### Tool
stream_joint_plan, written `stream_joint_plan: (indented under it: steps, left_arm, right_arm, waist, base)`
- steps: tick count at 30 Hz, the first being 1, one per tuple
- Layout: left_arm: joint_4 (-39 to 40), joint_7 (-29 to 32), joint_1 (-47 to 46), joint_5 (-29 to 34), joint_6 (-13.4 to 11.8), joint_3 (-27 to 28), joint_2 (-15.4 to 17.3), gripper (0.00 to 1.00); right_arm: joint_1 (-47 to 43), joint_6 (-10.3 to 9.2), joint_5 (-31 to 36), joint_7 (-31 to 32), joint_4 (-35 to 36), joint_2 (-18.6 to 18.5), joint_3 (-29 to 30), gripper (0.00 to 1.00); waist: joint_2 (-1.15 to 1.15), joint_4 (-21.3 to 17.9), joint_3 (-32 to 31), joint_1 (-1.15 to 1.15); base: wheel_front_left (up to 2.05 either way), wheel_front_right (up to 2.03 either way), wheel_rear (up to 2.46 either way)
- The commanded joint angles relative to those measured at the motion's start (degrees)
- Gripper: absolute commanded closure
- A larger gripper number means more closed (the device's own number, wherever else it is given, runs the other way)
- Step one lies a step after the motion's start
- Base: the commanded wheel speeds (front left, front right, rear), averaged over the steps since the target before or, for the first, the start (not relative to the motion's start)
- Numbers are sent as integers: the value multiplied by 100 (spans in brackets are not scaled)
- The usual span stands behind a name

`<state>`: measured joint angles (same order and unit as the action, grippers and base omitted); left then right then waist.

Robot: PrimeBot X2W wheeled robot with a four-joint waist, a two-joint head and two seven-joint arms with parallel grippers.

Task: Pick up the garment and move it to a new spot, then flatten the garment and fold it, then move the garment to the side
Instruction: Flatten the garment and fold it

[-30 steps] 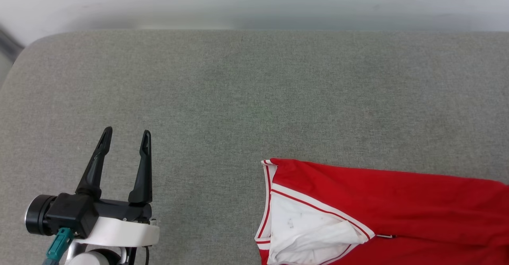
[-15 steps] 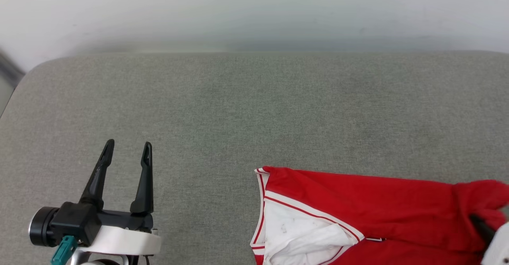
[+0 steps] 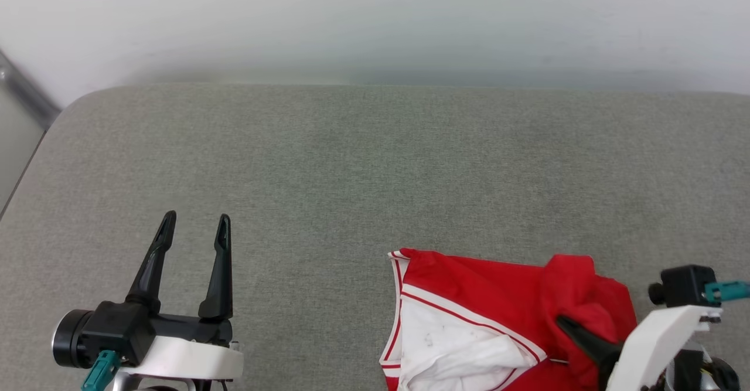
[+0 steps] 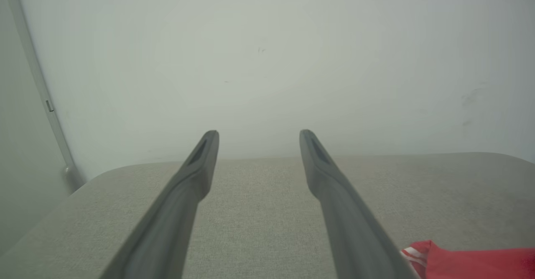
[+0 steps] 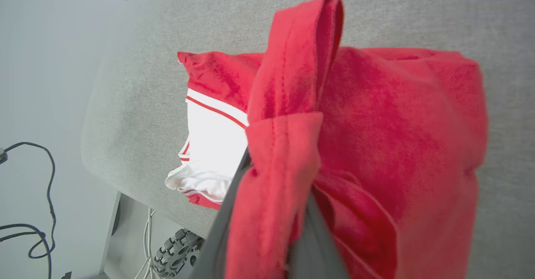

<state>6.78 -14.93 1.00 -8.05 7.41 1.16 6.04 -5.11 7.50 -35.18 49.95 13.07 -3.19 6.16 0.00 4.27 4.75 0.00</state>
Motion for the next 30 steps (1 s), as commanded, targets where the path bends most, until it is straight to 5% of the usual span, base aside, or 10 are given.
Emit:
stream_joint_plan:
  steps: [1, 8, 20, 21, 22, 30]
  left_arm:
    - [-17, -38, 54, -9, 8, 4, -18, 0]
    - [-46, -33, -30, -23, 9, -33, 10, 0]
    - [-68, -33, -9, -32, 9, -33, -1, 0]
    - [-73, -33, -10, -32, 9, -33, 2, 0]
    - [-77, -33, -11, -32, 9, -33, 2, 0]
    - [-103, -33, 49, 1, 9, 7, 1, 0]
  right_arm:
    - [136, -2, -103, 19, 19, 27, -72, 100]
    - [405, -2, -1050, -584, -623, 40, -764, 100]
    - [898, -1, -1094, -1443, -1787, 39, -1780, 100]
    - [924, -1, -1057, -1494, -1827, 39, -1847, 44]
    - [955, -2, -1057, -1526, -1870, 36, -1917, 0]
    - [1043, -2, -1293, -1536, -1593, 35, -2494, 0]
  waist:
    - [0, 44, 2, 0]
    - [0, 217, 5, 0]
    - [0, 410, 58, 0]
    - [0, 414, 59, 0]
    - [0, 418, 58, 0]
    - [0, 320, 1, 0]
  base:
    - [0, 0, 0]
    - [0, 0, 0]
    - [0, 0, 0]
    - [0, 0, 0]
    - [0, 0, 0]
    - [0, 0, 0]
